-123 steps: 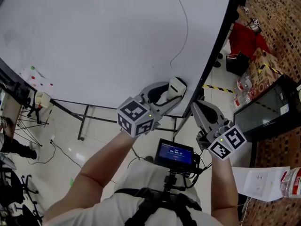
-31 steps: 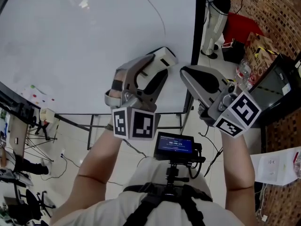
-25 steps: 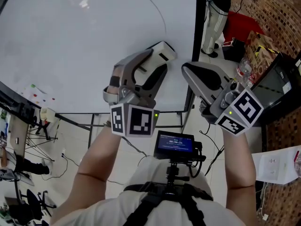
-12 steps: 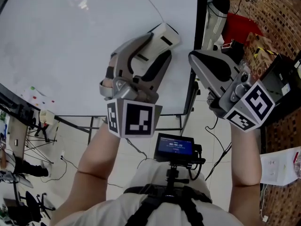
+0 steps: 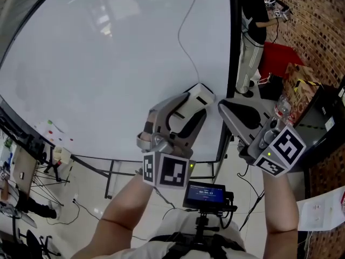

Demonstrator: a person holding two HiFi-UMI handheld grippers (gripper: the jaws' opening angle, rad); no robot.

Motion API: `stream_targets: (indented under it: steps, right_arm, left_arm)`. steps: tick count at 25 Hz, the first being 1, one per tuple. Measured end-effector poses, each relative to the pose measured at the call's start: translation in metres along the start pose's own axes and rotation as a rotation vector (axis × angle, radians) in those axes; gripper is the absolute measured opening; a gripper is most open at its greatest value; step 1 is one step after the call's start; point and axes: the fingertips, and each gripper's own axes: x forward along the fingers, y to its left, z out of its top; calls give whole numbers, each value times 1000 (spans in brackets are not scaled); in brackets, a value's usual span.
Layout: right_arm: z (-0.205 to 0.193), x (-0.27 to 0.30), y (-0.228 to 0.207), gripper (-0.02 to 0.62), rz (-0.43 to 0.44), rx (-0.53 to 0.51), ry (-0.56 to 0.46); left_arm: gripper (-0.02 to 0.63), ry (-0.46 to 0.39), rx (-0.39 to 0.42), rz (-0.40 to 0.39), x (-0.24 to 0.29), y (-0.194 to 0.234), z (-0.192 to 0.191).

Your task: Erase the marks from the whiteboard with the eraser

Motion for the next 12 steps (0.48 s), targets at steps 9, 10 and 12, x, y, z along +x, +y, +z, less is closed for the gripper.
stream_targets:
  steps: [9,10,12]
  right_arm:
    - [8,0,-1,11,-12,7,-17]
    - [7,-1,-2,11,-12,13,-17]
    - [4,-2,-4,11,-11,21,-13]
  left_arm:
    - [244,-50,-91,94,-2,36,19]
    - [245,-56,-109,119,-4,38,17]
    - [245,-90,-136,152,-6,40,15]
